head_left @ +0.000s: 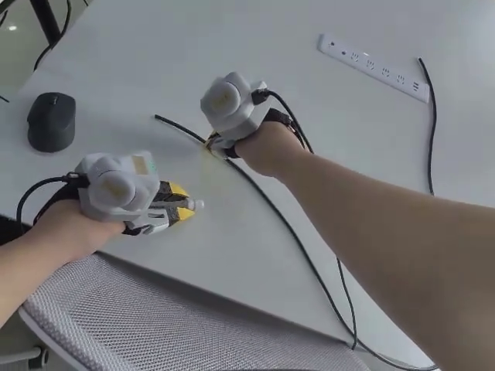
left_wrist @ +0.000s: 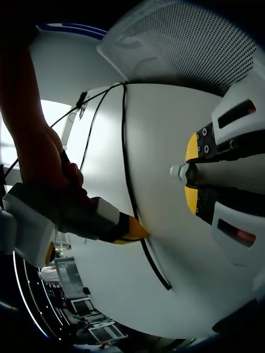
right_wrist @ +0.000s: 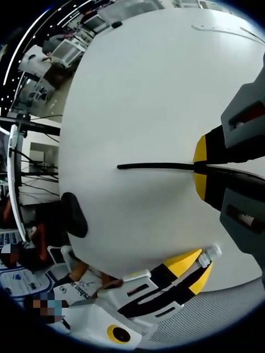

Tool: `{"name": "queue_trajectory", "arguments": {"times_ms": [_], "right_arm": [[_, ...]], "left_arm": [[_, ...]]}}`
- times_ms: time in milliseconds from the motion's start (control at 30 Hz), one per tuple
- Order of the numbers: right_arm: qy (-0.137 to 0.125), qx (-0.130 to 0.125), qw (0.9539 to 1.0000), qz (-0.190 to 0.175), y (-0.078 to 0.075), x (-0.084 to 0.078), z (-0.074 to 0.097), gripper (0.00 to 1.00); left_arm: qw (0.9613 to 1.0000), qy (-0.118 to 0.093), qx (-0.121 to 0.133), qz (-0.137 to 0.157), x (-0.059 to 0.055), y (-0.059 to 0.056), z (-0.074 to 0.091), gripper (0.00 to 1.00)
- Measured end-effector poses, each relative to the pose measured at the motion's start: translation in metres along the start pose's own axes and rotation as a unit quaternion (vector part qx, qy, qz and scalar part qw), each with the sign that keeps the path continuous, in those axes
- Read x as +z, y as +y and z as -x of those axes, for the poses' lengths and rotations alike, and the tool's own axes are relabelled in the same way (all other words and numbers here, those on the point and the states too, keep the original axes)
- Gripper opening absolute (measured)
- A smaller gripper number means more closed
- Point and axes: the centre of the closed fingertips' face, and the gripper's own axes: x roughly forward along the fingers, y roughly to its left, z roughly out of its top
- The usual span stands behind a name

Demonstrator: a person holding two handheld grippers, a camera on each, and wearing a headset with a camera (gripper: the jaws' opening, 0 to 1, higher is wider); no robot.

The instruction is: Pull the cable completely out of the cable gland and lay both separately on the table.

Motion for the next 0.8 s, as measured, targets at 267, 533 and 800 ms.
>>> {"name": "queue_trajectory", "arguments": {"times_ms": [267, 533, 800], "right_arm": [[0.001, -0.005, 0.9997, 0.024, 0.0012, -0.0004, 0.0001, 0.00], [0.004, -0.007, 0.9998, 0.017, -0.0005, 0.0003, -0.0005, 0.00], [0.008, -0.013, 0.9997, 0.019, 0.0001, 0.0009, -0.0011, 0.00]], "left_arm": [[1.0000, 0.006, 0.002, -0.003, -0.0014, 0.0006, 0.0003, 0.16], [0.9996, 0.020, 0.004, -0.021, -0.0049, 0.0000, -0.0003, 0.16], [0.9993, 0.022, 0.008, -0.027, -0.0066, 0.0038, 0.0006, 0.16]]}}
